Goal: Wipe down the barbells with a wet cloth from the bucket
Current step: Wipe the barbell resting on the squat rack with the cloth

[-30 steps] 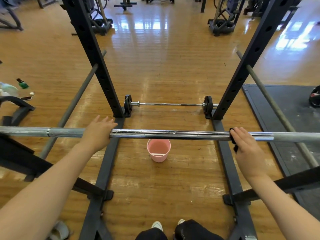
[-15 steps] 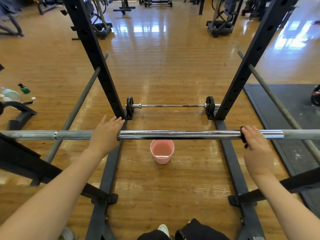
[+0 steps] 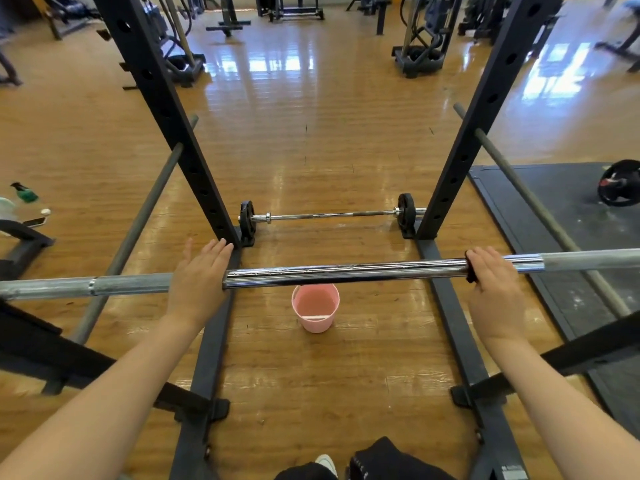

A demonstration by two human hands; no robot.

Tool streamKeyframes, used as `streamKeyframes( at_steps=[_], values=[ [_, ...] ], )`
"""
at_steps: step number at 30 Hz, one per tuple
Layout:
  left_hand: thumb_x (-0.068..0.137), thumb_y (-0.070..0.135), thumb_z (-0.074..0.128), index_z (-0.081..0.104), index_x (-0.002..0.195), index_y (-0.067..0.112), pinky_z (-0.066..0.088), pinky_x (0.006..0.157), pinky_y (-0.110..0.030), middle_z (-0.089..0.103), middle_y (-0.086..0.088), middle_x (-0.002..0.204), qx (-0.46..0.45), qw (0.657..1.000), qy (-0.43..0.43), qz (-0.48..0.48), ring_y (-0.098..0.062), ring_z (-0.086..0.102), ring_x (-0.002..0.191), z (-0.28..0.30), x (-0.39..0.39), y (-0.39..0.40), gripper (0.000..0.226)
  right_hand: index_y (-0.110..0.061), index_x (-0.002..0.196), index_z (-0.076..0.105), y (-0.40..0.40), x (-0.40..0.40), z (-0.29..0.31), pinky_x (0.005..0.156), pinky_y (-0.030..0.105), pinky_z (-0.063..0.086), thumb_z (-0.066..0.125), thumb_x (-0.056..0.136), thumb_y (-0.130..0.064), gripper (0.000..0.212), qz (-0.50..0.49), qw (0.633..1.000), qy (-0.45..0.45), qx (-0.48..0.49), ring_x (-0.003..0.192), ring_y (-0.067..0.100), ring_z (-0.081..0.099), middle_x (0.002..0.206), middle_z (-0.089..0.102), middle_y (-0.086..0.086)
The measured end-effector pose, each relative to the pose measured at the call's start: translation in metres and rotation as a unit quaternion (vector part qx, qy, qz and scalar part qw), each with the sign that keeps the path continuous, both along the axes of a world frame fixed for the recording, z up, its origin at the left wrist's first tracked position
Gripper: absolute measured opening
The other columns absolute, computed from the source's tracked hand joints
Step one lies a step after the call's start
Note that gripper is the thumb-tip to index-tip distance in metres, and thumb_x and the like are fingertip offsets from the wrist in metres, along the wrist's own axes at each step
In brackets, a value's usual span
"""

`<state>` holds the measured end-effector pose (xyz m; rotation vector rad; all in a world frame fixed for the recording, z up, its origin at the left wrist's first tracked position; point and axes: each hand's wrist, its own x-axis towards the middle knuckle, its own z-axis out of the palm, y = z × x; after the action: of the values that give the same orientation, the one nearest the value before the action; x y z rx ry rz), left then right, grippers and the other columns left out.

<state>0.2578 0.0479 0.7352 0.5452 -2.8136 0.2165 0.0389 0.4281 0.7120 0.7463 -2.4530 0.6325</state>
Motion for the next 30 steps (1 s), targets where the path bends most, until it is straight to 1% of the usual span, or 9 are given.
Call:
streamKeyframes(
  at_steps=[4, 8, 14, 20, 23, 25, 26, 28, 30],
  values=[
    [0.06, -0.011, 0.076, 0.062, 0.114, -0.007, -0.008, 0.116, -0.032, 0.063, -0.024, 0.118, 0.013, 1.0, -0.001, 0.006, -0.037, 0.059, 0.113, -0.001, -0.001, 0.001, 0.057, 0.01, 0.116, 0.059, -0.018, 0.009, -0.01, 0.103, 0.051, 0.035, 0.063, 0.072, 0.022, 0.046, 0.039, 0.999, 0.033, 0.011, 0.117, 0.042, 0.053, 0.117, 0.06, 0.026],
    [0.059, -0.013, 0.075, 0.063, 0.114, -0.006, -0.009, 0.116, -0.03, 0.063, -0.024, 0.118, 0.017, 1.0, -0.006, 0.01, -0.038, 0.06, 0.112, -0.001, -0.001, 0.0, 0.056, 0.007, 0.117, 0.06, -0.01, 0.005, -0.002, 0.101, 0.054, 0.039, 0.064, 0.072, 0.018, 0.047, 0.094, 0.993, 0.047, 0.05, 0.115, 0.041, 0.055, 0.118, 0.061, 0.024],
    [0.06, -0.012, 0.076, 0.063, 0.115, -0.005, -0.011, 0.115, -0.028, 0.063, -0.023, 0.119, 0.019, 1.0, -0.016, 0.018, -0.037, 0.06, 0.113, 0.0, -0.001, 0.001, 0.056, 0.009, 0.112, 0.061, 0.003, -0.007, 0.002, 0.1, 0.057, 0.039, 0.057, 0.078, 0.011, 0.035, 0.023, 0.999, 0.021, 0.008, 0.115, 0.044, 0.054, 0.113, 0.062, 0.026],
    [0.062, -0.013, 0.074, 0.064, 0.113, -0.005, -0.012, 0.114, -0.026, 0.064, -0.023, 0.116, 0.016, 1.0, -0.018, 0.018, -0.038, 0.061, 0.11, 0.0, -0.002, 0.001, 0.053, 0.007, 0.116, 0.061, -0.02, 0.007, 0.0, 0.102, 0.051, 0.038, 0.069, 0.068, 0.019, 0.05, 0.113, 0.991, 0.038, 0.054, 0.113, 0.039, 0.057, 0.117, 0.062, 0.022],
    [0.064, -0.012, 0.074, 0.063, 0.114, -0.005, -0.013, 0.113, -0.025, 0.063, -0.023, 0.117, 0.01, 1.0, -0.01, 0.013, -0.038, 0.06, 0.111, -0.001, -0.001, -0.001, 0.051, 0.005, 0.116, 0.06, 0.004, -0.007, 0.001, 0.103, 0.055, 0.037, 0.062, 0.074, 0.011, 0.043, 0.083, 0.994, 0.036, 0.055, 0.116, 0.039, 0.055, 0.117, 0.062, 0.023],
    [0.065, -0.01, 0.074, 0.063, 0.115, -0.004, -0.007, 0.116, -0.03, 0.063, -0.023, 0.118, 0.005, 1.0, -0.006, 0.011, -0.038, 0.06, 0.112, -0.003, -0.001, -0.001, 0.052, 0.005, 0.118, 0.058, 0.02, -0.015, 0.003, 0.104, 0.059, 0.035, 0.057, 0.079, 0.009, 0.039, 0.029, 0.999, 0.003, 0.04, 0.12, 0.04, 0.05, 0.118, 0.061, 0.023],
    [0.065, -0.01, 0.075, 0.063, 0.116, -0.004, 0.003, 0.117, -0.037, 0.063, -0.022, 0.118, 0.005, 1.0, -0.006, 0.01, -0.037, 0.06, 0.112, -0.004, -0.001, -0.002, 0.052, 0.006, 0.117, 0.058, 0.02, -0.016, 0.003, 0.105, 0.06, 0.033, 0.058, 0.079, 0.011, 0.039, 0.013, 0.999, -0.002, 0.035, 0.121, 0.04, 0.049, 0.118, 0.061, 0.024],
    [0.064, -0.009, 0.076, 0.063, 0.116, -0.003, 0.025, 0.11, -0.05, 0.063, -0.022, 0.119, 0.005, 1.0, -0.008, 0.005, -0.036, 0.059, 0.113, -0.005, -0.001, -0.002, 0.054, 0.007, 0.116, 0.059, 0.008, -0.008, 0.001, 0.108, 0.056, 0.029, 0.06, 0.077, 0.015, 0.039, 0.014, 0.999, 0.009, 0.03, 0.121, 0.041, 0.05, 0.118, 0.06, 0.024],
    [0.062, -0.009, 0.078, 0.061, 0.118, -0.003, 0.027, 0.108, -0.05, 0.062, -0.022, 0.121, -0.003, 1.0, -0.006, -0.003, -0.036, 0.058, 0.115, -0.005, -0.001, -0.003, 0.059, 0.007, 0.117, 0.059, -0.013, 0.005, -0.004, 0.107, 0.054, 0.032, 0.063, 0.075, 0.017, 0.044, 0.052, 0.998, 0.018, 0.029, 0.12, 0.039, 0.051, 0.12, 0.06, 0.023]
  ],
)
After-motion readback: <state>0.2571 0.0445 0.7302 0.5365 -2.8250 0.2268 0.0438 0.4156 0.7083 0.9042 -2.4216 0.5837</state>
